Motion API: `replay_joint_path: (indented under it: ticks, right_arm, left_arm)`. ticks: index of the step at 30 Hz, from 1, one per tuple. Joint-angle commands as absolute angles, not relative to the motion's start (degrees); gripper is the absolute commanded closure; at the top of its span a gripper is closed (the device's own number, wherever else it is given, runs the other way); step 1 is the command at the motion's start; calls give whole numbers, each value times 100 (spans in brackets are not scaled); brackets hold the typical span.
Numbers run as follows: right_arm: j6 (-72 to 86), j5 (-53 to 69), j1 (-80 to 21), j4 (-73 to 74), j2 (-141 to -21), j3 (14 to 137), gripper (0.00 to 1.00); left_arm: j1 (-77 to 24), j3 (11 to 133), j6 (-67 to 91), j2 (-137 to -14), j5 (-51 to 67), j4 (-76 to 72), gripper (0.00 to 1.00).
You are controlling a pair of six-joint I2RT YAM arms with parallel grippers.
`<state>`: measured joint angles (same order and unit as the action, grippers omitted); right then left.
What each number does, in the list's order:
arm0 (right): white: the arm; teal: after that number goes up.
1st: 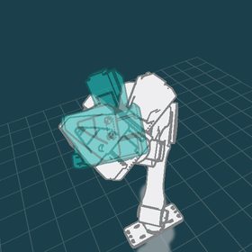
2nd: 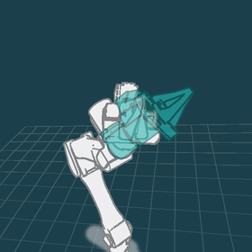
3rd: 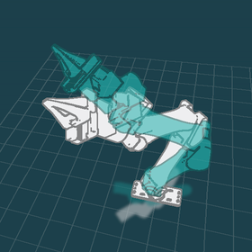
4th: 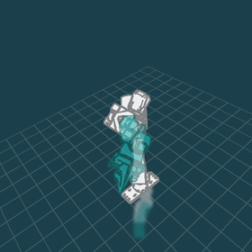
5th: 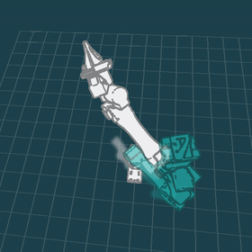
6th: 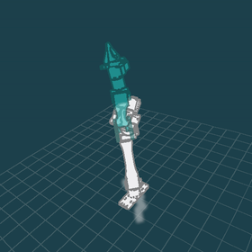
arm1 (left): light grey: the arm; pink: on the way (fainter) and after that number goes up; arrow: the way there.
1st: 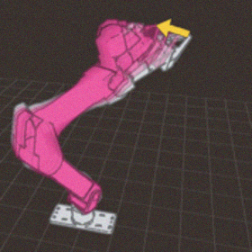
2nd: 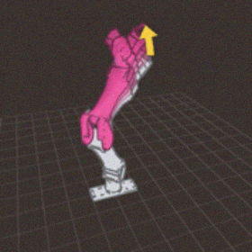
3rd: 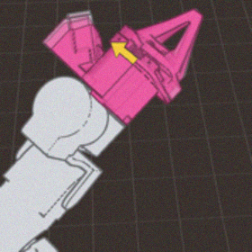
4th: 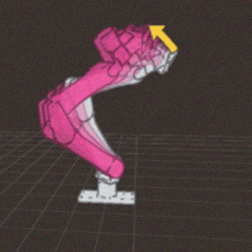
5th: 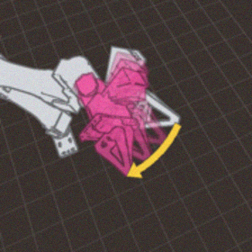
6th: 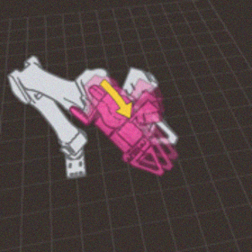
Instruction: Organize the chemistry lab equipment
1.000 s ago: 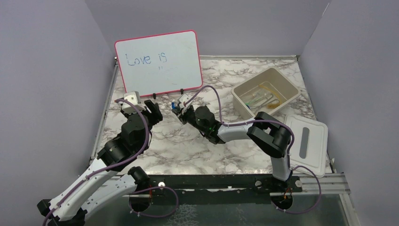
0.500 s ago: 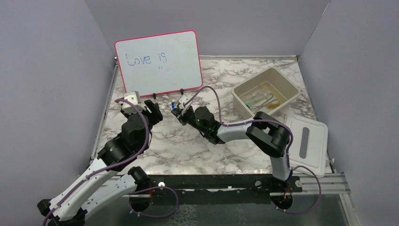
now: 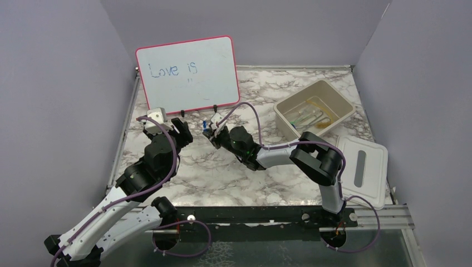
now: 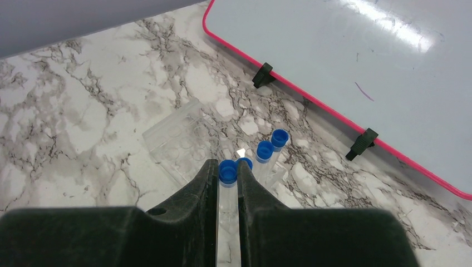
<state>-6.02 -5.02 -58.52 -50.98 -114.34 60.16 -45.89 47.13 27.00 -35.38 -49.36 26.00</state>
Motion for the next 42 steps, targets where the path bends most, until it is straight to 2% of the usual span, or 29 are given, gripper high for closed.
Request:
replay_joint_path:
  ticks: [1,27,30,35,42]
  right_arm:
    - [-571,-378,-5897,-5148,-11511,5982,86]
    - [-427,-708,-5895,-4571,-11939,6469,78]
    - [-385,-710,-5897,-4562,-11911,6455,74]
    - [-223,-772,-5895,-4574,-11671,6325,63]
    - [269,-882,-5897,-4512,-10915,5942,50]
  left_arm:
    - [-4605,4705,2733,-3542,-5071,2594,36]
    - [-4605,4706,2733,-3569,-5088,2610,36]
    - [-4605,4710,2733,-3569,-5084,2613,36]
    - [-4605,4703,2733,-3594,-5080,2610,36]
    - [-4605,4749,2733,-3588,-5010,2619,36]
